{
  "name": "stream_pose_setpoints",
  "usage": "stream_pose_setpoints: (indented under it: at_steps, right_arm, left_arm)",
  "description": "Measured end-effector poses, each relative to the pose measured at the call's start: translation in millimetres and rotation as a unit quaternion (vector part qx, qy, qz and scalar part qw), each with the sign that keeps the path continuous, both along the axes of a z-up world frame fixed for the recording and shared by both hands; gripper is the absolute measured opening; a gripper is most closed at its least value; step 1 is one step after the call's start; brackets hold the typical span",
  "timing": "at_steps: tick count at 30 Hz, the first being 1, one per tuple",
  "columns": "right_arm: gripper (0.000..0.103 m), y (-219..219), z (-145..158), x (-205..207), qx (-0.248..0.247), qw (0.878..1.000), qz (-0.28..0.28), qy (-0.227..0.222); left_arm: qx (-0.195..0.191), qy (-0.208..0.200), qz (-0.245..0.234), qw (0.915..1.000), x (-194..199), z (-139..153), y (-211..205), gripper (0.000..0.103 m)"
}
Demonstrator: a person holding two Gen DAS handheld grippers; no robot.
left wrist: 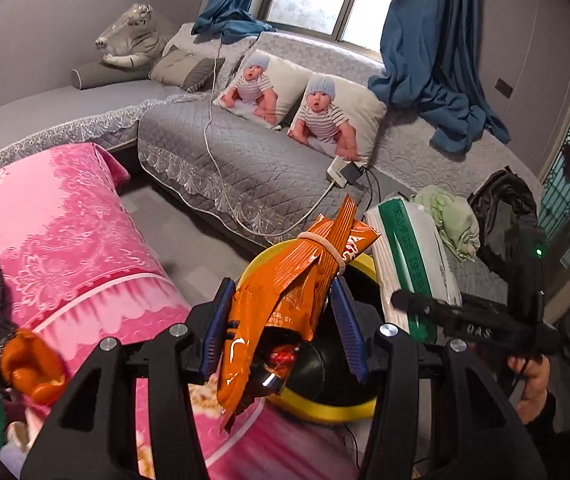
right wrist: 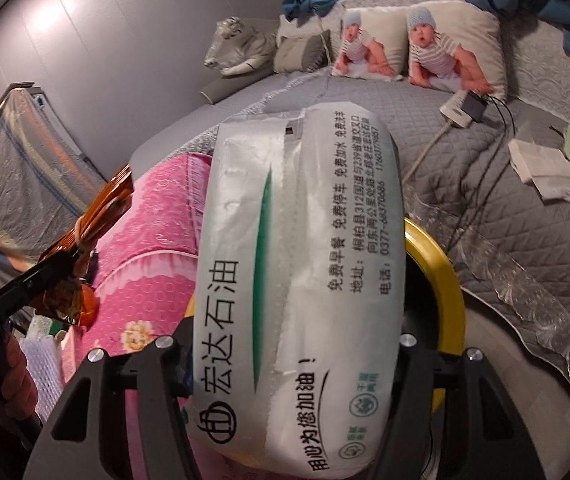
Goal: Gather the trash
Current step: 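Carry the wrapper and tissue pack to the yellow bin and release both, then move both grippers back over the bed toward the remaining trash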
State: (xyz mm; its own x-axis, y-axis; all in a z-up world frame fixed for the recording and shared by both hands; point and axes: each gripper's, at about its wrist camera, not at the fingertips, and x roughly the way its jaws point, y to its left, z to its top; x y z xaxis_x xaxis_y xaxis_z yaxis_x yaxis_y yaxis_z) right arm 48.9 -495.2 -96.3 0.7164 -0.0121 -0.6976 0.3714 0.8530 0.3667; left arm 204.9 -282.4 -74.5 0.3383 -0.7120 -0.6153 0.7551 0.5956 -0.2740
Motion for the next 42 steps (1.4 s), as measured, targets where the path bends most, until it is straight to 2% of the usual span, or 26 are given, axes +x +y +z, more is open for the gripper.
stream_pose_setpoints:
  at_steps: [3, 7, 9, 11, 12, 13, 15, 20, 23, 25, 29, 33, 35, 38, 42]
  right_arm:
    - [0.058, -13.3, -14.3, -0.4, 0.012, 1.0, -0.01, 0.009]
    - [0.058, -20.8, -18.9, -2.7, 0.008, 1.0, -0.023, 0.018]
    - [0.064, -22.7, -18.6, -5.1, 0.013, 0.999, -0.029, 0.015]
    - [0.077, -23.6, -14.7, -7.4, 0.003, 0.999, -0.042, 0.012]
    - [0.08, -26.0, -12.8, -9.2, -0.004, 0.999, -0.051, 0.009]
    - [0.082, -28.7, -10.9, -11.4, -0.005, 0.998, -0.058, 0.005]
    - [0.082, -32.4, -6.0, -15.8, -0.01, 0.997, -0.073, 0.002]
    - [0.086, -35.8, 2.9, -30.1, -0.009, 0.995, -0.094, -0.022]
    - [0.087, -26.5, 7.1, -34.5, -0.002, 0.996, -0.081, -0.04]
    - [0.088, -12.3, 13.0, -35.3, 0.002, 0.996, -0.06, -0.058]
    - [0.09, 18.2, 26.7, -30.6, -0.004, 0.996, -0.009, -0.091]
    - [0.091, 54.6, 42.0, -17.3, -0.016, 0.992, 0.056, -0.115]
    - [0.091, 73.0, 47.7, -8.6, -0.023, 0.989, 0.081, -0.118]
    - [0.091, 98.3, 53.0, 1.5, -0.027, 0.986, 0.109, -0.121]
    - [0.091, 134.1, 58.7, 15.6, -0.036, 0.982, 0.146, -0.118]
  left_arm:
    - [0.013, 0.003, -0.003, 0.9999, 3.7, -12.2, -24.1, 0.047]
    - [0.028, 0.001, -0.004, 0.9996, 8.3, -19.9, -55.4, 0.047]
    - [0.025, 0.007, -0.006, 0.9996, 10.5, -19.4, -65.8, 0.048]
    - [0.024, 0.003, -0.003, 0.9997, 11.1, -17.6, -70.7, 0.068]
    - [0.02, -0.003, 0.006, 0.9998, 11.0, -16.1, -69.7, 0.09]
    - [0.014, -0.014, 0.02, 0.9996, 10.2, -14.1, -64.4, 0.095]
    - [0.011, -0.02, 0.038, 0.999, 14.5, -14.2, -55.7, 0.095]
    - [-0.009, 0.021, 0.083, 0.9963, 30.4, -18.5, -23.2, 0.095]
    - [-0.046, 0.014, 0.128, 0.9906, 30.9, -10.5, 7.8, 0.095]
    - [-0.072, -0.015, 0.155, 0.9853, 24.4, 1.7, 34.7, 0.095]
    - [-0.092, -0.068, 0.158, 0.9808, 9.8, 30.2, 85.1, 0.095]
    - [-0.111, -0.106, 0.165, 0.9744, -4.9, 56.0, 159.1, 0.095]
    - [-0.108, -0.12, 0.176, 0.9711, -8.8, 62.4, 194.1, 0.095]
    - [-0.1, -0.164, 0.224, 0.9554, -19.0, 66.5, 258.3, 0.095]
    - [-0.035, -0.199, 0.284, 0.9373, -28.4, 52.2, 334.0, 0.095]
